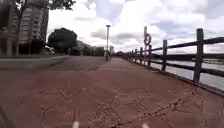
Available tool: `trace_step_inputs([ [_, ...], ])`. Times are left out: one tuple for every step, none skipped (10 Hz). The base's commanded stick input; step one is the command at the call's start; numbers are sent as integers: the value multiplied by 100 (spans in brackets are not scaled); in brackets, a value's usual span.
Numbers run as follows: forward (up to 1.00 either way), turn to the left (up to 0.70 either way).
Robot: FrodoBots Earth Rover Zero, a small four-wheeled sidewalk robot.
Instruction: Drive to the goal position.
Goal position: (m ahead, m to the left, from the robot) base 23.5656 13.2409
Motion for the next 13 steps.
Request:
trace_step_inputs([
  [100, 0],
  [100, 0],
  [100, 0],
  [100, 0],
  [100, 0],
  [100, 0],
  [100, 0],
  [100, 0],
  [100, 0],
  [100, 0],
  [100, 0],
  [100, 0],
  [100, 0],
])
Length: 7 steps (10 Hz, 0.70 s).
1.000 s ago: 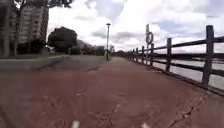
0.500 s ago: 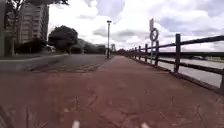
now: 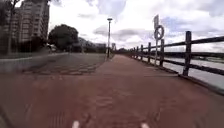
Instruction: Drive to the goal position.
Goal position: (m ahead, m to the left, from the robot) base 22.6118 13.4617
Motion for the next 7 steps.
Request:
trace_step_inputs([
  [100, 0],
  [100, 0],
  [100, 0],
  [100, 0],
  [100, 0],
  [100, 0],
  [100, 0],
])
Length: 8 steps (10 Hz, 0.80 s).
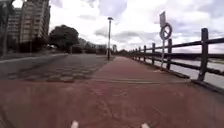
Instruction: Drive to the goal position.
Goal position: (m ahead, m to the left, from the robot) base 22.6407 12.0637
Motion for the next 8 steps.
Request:
trace_step_inputs([
  [100, 0],
  [100, 0],
  [100, 0],
  [100, 0],
  [100, 0],
  [100, 0],
  [100, 0],
  [100, 0],
])
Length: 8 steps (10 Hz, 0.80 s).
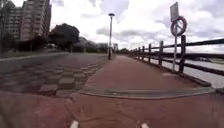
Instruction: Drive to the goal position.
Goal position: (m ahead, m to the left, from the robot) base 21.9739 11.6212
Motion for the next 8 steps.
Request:
trace_step_inputs([
  [100, 0],
  [100, 0],
  [100, 4],
  [100, 27],
  [100, 27],
  [100, 27],
  [100, 27],
  [100, 3],
])
